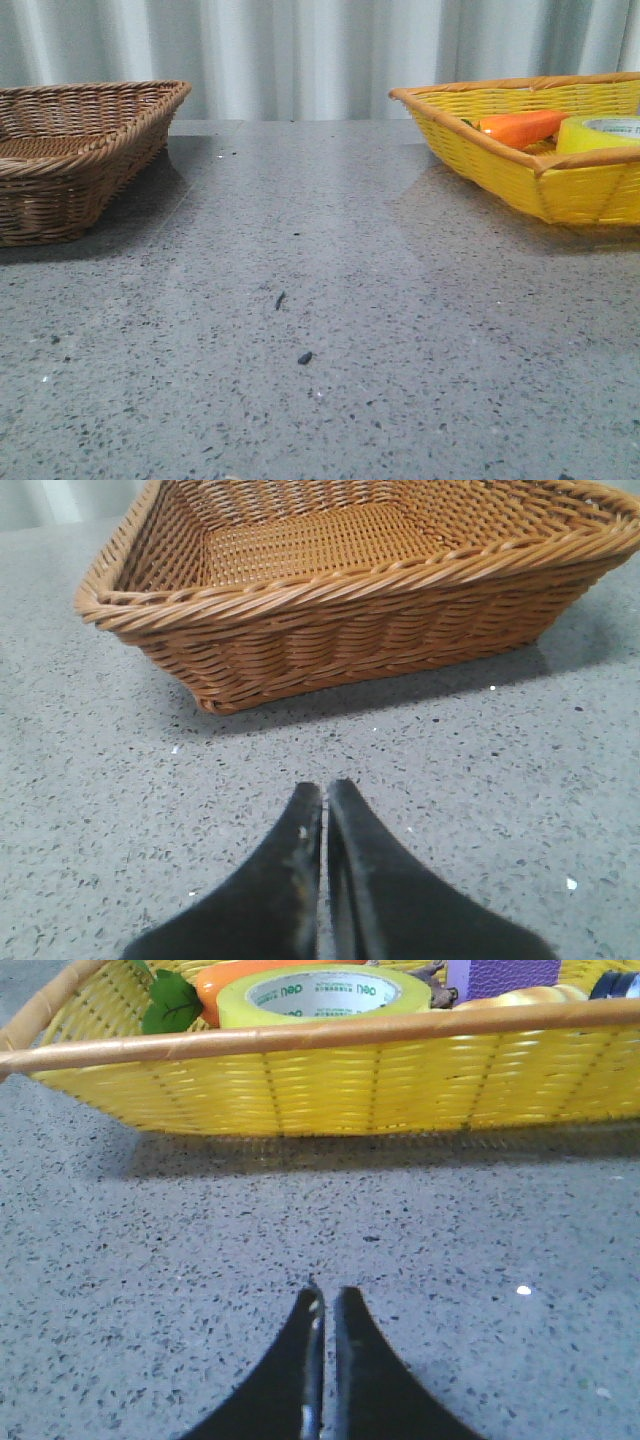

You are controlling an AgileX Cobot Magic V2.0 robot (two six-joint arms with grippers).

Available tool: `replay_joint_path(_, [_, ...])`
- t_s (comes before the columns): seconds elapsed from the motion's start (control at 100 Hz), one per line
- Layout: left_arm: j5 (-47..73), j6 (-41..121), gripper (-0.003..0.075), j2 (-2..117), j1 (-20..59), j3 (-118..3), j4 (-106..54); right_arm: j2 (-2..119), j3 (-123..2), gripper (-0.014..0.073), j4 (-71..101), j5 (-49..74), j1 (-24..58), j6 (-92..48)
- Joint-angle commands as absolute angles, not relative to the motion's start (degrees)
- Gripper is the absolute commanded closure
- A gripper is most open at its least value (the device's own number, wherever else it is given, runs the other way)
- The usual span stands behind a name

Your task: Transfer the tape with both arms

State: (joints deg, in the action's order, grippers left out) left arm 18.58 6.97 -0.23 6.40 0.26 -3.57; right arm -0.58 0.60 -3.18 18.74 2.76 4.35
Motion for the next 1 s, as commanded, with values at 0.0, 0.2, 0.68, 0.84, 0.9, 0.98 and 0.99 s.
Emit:
replay_joint_path(0.0, [14.4, 6.3, 0.0741, -1.9, 6.3, 0.7, -4.2, -1.6, 1.9, 0.0663, -3.4, 18.3, 2.3, 3.6])
replay_joint_path(0.2, [14.4, 6.3, 0.0741, -1.9, 6.3, 0.7, -4.2, -1.6, 1.9, 0.0663, -3.4, 18.3, 2.3, 3.6])
replay_joint_path(0.68, [14.4, 6.3, 0.0741, -1.9, 6.3, 0.7, -4.2, -1.6, 1.9, 0.0663, -3.4, 18.3, 2.3, 3.6])
replay_joint_path(0.84, [14.4, 6.3, 0.0741, -1.9, 6.3, 0.7, -4.2, -1.6, 1.9, 0.0663, -3.4, 18.3, 2.3, 3.6])
replay_joint_path(0.9, [14.4, 6.3, 0.0741, -1.9, 6.3, 0.7, -4.1, -1.6, 1.9, 0.0663, -3.4, 18.3, 2.3, 3.6])
replay_joint_path(0.98, [14.4, 6.3, 0.0741, -1.9, 6.3, 0.7, -4.1, -1.6, 1.9, 0.0663, -3.4, 18.0, 2.3, 3.6])
replay_joint_path(0.99, [14.4, 6.3, 0.0741, -1.9, 6.3, 0.7, -4.1, -1.6, 1.9, 0.0663, -3.8, 17.7, 2.3, 3.6])
